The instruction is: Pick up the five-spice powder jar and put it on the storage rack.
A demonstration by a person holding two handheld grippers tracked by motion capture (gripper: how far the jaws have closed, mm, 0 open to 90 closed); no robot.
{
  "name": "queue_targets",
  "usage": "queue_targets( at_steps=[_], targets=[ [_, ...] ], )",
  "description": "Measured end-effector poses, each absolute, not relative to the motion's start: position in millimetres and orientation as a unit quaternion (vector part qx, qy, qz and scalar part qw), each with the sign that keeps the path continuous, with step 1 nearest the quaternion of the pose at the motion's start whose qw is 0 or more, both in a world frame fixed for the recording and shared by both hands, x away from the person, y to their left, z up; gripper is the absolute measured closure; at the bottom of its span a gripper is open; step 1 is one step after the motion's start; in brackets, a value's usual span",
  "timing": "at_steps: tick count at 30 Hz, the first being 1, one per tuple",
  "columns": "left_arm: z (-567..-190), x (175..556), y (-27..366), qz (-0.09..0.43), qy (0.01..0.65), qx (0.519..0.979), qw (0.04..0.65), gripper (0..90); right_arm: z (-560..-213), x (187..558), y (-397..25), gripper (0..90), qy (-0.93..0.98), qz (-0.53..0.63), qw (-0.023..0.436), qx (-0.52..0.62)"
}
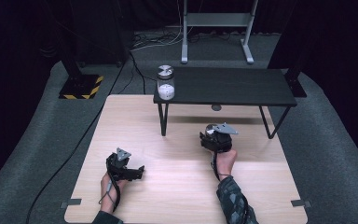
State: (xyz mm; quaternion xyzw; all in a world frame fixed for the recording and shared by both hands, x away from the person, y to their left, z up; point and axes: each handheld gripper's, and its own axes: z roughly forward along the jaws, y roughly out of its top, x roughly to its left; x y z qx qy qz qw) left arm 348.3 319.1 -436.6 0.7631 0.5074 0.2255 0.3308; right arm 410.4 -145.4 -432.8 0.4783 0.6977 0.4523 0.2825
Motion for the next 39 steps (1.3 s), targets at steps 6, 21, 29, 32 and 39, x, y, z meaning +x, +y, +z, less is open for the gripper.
queue_targets(
  at_steps=[6,21,29,32,39],
  targets=[
    [-437,348,319,0.226,0.507,0.763,0.331,0.4,-430,407,-154,29.9,0.699,0.450,0.284,0.478],
    [-437,349,319,0.225,0.507,0.763,0.331,0.4,-422,397,-172,29.8,0.698,0.444,0.293,0.480],
    [-437,349,319,0.225,0.507,0.763,0.331,0.4,-417,393,-178,29.8,0.698,0.440,0.298,0.481],
    [-437,349,319,0.225,0.507,0.763,0.331,0.4,-415,392,-181,29.8,0.698,0.439,0.301,0.479],
    [-437,349,319,0.225,0.507,0.763,0.331,0.4,-408,388,-190,29.8,0.695,0.438,0.307,0.481]
  ],
)
